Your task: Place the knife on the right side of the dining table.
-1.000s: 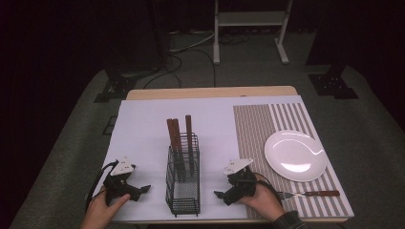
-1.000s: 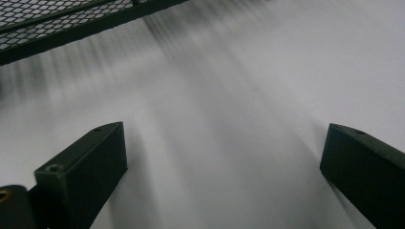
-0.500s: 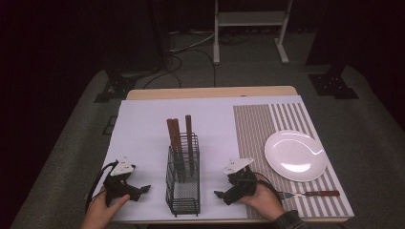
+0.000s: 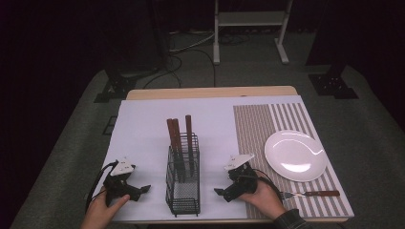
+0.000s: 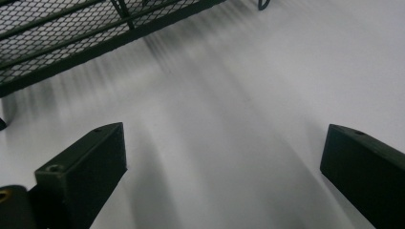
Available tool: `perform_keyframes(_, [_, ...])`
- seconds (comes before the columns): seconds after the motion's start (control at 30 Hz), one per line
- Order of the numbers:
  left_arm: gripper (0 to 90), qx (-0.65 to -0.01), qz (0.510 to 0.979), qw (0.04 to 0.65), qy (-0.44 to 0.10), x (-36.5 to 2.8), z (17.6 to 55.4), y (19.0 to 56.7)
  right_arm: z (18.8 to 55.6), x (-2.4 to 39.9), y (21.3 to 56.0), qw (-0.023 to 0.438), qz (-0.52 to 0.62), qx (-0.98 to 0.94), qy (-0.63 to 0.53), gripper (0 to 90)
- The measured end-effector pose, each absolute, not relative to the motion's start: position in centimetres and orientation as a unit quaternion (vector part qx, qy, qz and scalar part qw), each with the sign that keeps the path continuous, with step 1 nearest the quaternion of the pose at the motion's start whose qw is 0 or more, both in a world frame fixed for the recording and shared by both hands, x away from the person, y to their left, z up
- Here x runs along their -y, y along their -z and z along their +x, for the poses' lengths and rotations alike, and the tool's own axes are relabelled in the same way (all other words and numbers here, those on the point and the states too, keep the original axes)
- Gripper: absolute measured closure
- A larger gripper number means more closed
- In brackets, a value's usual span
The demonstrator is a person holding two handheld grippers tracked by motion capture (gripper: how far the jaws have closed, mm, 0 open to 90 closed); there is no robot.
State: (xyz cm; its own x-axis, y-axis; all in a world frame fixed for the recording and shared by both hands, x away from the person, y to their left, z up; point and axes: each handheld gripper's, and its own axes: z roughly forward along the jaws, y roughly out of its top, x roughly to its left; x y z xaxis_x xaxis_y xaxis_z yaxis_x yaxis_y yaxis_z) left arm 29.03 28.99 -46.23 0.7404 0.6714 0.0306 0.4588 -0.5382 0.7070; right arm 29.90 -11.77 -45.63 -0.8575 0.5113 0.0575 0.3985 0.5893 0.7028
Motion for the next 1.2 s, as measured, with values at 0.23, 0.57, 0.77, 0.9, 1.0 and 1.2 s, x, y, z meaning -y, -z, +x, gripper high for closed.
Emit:
perform_keyframes(0.23, [0.0,-0.327,0.864,0.352,-0.151,-29.0,29.0,46.2,30.2,11.6,45.0,0.079,0.25,-0.89,-0.374,0.4])
perform_keyframes(0.57, [0.0,-0.328,0.863,0.353,-0.151,-29.0,29.0,46.2,30.8,11.6,43.7,0.087,0.249,-0.883,-0.388,0.4])
perform_keyframes(0.77, [0.0,-0.329,0.863,0.353,-0.15,-29.0,29.0,46.2,31.1,11.6,42.8,0.087,0.251,-0.88,-0.395,0.4])
perform_keyframes(0.9, [0.0,-0.329,0.863,0.353,-0.15,-29.0,29.0,46.2,31.4,11.6,42.2,0.087,0.25,-0.877,-0.401,0.4])
perform_keyframes(1.0, [0.0,-0.329,0.863,0.353,-0.15,-29.0,29.0,46.2,31.6,11.7,41.7,0.091,0.25,-0.875,-0.404,0.4])
perform_keyframes(1.2, [0.0,-0.329,0.863,0.353,-0.15,-29.0,29.0,46.2,31.8,11.8,40.9,0.091,0.251,-0.87,-0.414,0.4])
